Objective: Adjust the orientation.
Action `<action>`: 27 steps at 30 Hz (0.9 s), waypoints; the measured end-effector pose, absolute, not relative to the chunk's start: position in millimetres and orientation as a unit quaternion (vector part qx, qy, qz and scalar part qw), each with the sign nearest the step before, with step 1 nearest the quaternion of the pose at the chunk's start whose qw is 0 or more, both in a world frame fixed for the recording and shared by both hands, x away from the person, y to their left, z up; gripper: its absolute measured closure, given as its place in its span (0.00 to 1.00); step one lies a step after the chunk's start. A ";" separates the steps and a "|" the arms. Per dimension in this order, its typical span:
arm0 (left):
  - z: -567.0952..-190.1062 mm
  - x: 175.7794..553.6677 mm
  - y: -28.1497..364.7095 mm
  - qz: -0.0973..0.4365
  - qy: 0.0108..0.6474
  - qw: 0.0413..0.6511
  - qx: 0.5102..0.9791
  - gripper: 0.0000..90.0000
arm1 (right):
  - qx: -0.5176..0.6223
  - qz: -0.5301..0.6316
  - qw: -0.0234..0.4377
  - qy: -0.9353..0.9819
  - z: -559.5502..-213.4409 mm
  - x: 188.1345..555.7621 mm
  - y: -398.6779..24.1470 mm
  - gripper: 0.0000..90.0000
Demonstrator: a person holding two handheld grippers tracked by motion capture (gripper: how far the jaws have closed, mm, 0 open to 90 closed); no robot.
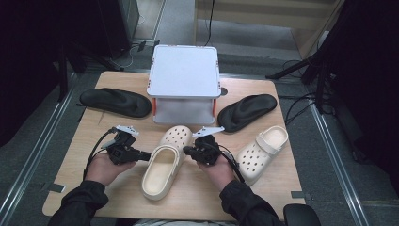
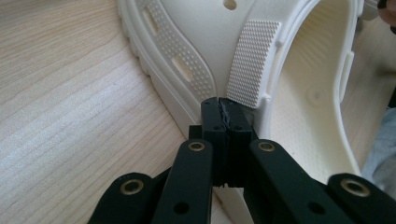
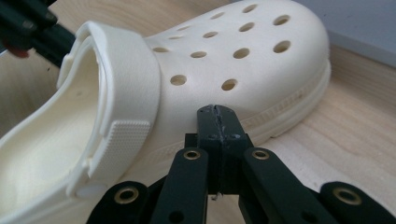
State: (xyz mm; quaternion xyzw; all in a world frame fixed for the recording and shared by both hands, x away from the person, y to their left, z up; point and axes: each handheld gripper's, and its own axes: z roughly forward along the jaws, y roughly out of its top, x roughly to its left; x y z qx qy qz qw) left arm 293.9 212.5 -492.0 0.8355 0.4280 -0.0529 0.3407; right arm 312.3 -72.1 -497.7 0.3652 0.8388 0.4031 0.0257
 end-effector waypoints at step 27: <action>-482.2 287.8 220.9 -0.032 0.440 0.377 0.814 0.64 | 0.338 0.418 0.036 0.843 -481.9 322.2 -78.0 0.78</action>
